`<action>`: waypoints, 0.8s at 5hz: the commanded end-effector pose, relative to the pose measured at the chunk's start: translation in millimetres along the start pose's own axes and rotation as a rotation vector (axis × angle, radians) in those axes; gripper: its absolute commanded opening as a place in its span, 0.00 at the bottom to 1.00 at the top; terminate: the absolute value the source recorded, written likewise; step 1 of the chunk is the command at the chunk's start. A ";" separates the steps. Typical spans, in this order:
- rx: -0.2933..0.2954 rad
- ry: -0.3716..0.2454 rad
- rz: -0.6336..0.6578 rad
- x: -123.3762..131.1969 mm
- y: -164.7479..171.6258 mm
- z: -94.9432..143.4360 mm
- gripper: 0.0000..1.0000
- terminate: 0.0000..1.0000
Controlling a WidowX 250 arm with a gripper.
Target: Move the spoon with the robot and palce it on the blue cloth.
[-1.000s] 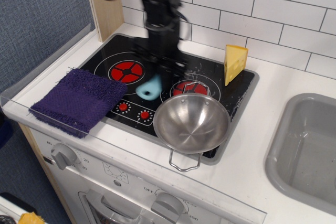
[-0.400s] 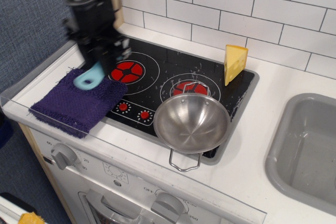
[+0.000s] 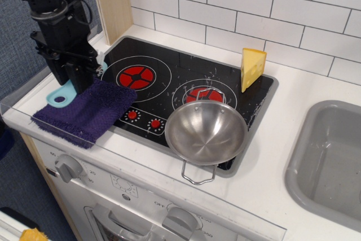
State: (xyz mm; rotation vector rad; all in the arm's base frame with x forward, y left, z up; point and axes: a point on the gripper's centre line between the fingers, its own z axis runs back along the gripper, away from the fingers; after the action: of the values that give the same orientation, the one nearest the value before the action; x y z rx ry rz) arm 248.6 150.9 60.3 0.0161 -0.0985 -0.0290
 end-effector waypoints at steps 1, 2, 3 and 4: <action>0.037 0.033 -0.049 1.2 -4.8 -10.5 1.00 0.00; 0.039 0.041 -0.084 3.3 -16.8 -12.6 1.00 0.00; 0.054 0.013 -0.109 3.8 -24.4 1.7 1.00 0.00; 0.068 0.001 -0.110 2.4 -27.1 31.1 1.00 0.00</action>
State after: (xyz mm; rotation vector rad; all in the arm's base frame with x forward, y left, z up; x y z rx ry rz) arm 241.1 121.9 75.7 0.0572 -0.0473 -0.1232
